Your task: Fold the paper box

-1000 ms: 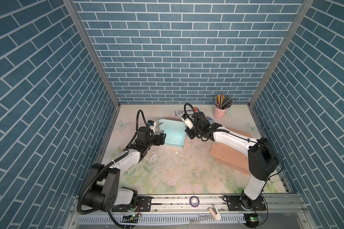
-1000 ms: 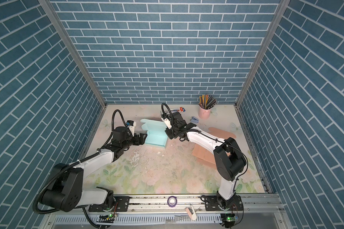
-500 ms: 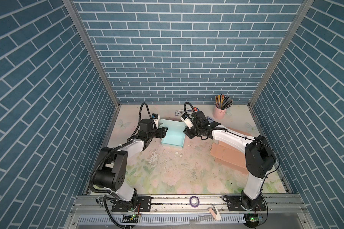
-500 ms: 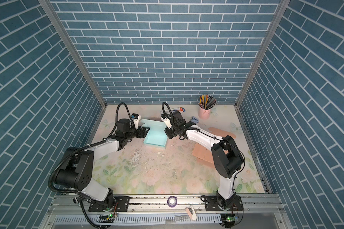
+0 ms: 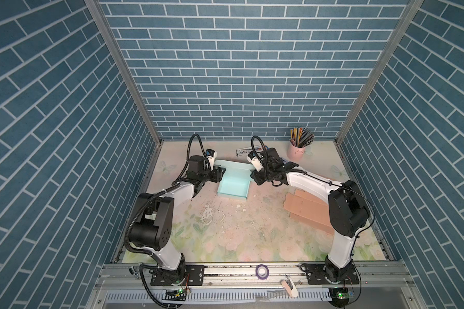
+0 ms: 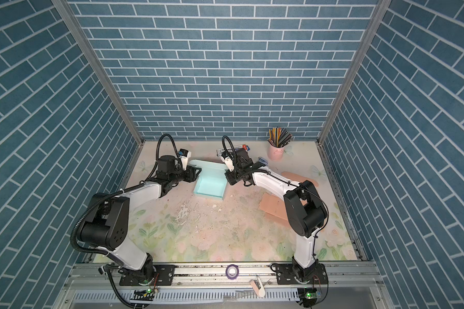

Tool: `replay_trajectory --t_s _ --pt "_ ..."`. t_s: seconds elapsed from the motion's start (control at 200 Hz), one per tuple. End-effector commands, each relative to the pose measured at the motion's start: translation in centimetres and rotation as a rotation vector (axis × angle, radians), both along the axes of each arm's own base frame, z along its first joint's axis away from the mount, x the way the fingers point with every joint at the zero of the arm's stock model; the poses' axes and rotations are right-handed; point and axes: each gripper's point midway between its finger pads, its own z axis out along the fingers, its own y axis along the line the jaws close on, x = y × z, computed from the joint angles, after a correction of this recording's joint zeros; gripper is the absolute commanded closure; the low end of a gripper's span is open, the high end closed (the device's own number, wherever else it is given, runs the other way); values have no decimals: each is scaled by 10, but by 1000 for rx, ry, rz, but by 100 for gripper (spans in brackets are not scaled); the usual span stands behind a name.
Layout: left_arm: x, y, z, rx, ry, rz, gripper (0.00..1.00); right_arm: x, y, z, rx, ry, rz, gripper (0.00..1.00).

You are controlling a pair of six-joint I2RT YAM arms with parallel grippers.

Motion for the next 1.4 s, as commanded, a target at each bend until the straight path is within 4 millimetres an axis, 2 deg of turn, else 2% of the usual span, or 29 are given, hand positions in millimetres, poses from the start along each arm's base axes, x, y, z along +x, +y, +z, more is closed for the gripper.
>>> replay_trajectory --t_s 0.0,0.135,0.36,0.57,0.87,1.13,1.395 --pt "-1 -4 0 -15 13 -23 51 2 2 1 10 20 -7 83" --pt "-7 -3 -2 -28 30 -8 65 3 1 1 12 23 -12 86" --pt "-18 1 -7 33 74 35 77 3 -1 -1 13 36 -28 89" --pt "-28 -9 -11 55 95 33 89 5 -5 -5 20 48 -72 91" --pt "-43 -21 -1 44 83 99 92 2 5 -5 193 110 -159 91" --pt "-54 -33 10 20 33 125 92 4 1 -6 192 101 -206 90" --pt "-59 -57 15 19 9 117 93 -2 0 11 205 46 -219 89"
